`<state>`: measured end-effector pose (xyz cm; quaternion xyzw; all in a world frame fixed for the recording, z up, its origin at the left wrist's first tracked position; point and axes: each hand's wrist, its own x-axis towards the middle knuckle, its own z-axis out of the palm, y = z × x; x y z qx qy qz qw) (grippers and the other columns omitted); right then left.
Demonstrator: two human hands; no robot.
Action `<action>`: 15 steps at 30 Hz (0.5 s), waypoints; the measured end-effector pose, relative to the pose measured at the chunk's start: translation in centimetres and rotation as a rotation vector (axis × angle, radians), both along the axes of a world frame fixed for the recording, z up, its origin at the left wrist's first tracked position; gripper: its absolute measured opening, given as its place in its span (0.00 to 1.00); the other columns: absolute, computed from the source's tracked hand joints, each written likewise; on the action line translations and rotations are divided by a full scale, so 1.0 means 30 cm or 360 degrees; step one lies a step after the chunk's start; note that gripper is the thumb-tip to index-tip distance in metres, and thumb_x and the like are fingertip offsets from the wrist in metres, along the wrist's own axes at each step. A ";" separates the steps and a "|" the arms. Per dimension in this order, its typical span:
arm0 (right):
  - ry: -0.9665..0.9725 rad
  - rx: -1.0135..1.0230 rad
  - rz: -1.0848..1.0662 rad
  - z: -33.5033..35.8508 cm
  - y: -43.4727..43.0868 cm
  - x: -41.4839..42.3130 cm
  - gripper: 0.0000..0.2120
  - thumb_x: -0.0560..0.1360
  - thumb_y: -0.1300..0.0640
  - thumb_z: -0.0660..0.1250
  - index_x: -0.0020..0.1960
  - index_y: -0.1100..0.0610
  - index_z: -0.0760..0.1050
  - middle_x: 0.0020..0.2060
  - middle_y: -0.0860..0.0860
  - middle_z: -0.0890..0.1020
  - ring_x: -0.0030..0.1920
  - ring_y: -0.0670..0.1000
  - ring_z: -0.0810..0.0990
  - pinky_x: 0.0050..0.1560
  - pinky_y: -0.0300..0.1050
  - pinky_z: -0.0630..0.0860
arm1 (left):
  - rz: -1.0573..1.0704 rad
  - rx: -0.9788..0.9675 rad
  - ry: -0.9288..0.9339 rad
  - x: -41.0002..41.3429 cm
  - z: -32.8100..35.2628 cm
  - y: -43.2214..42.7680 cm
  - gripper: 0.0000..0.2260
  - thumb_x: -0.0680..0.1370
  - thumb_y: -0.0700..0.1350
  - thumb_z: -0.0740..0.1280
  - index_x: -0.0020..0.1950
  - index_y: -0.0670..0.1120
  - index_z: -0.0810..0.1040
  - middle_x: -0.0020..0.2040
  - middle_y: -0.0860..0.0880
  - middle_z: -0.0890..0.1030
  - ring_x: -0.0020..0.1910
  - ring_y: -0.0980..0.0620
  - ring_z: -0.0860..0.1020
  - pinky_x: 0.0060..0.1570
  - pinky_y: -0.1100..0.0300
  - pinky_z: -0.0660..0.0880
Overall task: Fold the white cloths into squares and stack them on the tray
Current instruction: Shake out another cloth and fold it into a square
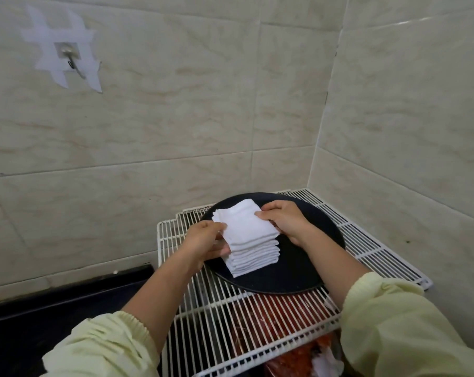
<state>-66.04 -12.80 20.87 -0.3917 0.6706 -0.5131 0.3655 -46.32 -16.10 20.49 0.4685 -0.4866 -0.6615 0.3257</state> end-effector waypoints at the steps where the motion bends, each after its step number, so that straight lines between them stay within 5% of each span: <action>1: 0.0011 -0.0011 -0.0006 0.000 -0.001 0.003 0.07 0.71 0.62 0.74 0.48 0.60 0.79 0.43 0.53 0.82 0.43 0.48 0.79 0.41 0.38 0.74 | 0.0012 -0.0004 -0.0001 0.001 -0.002 0.001 0.04 0.79 0.40 0.66 0.50 0.40 0.75 0.37 0.45 0.77 0.30 0.48 0.78 0.28 0.60 0.80; 15: 0.0378 0.0162 0.0019 -0.040 0.013 0.017 0.07 0.73 0.59 0.73 0.48 0.59 0.78 0.44 0.52 0.80 0.42 0.48 0.77 0.38 0.39 0.72 | 0.0006 -0.0187 -0.0202 0.007 -0.037 0.018 0.06 0.78 0.39 0.68 0.45 0.42 0.71 0.36 0.42 0.79 0.30 0.46 0.80 0.28 0.58 0.79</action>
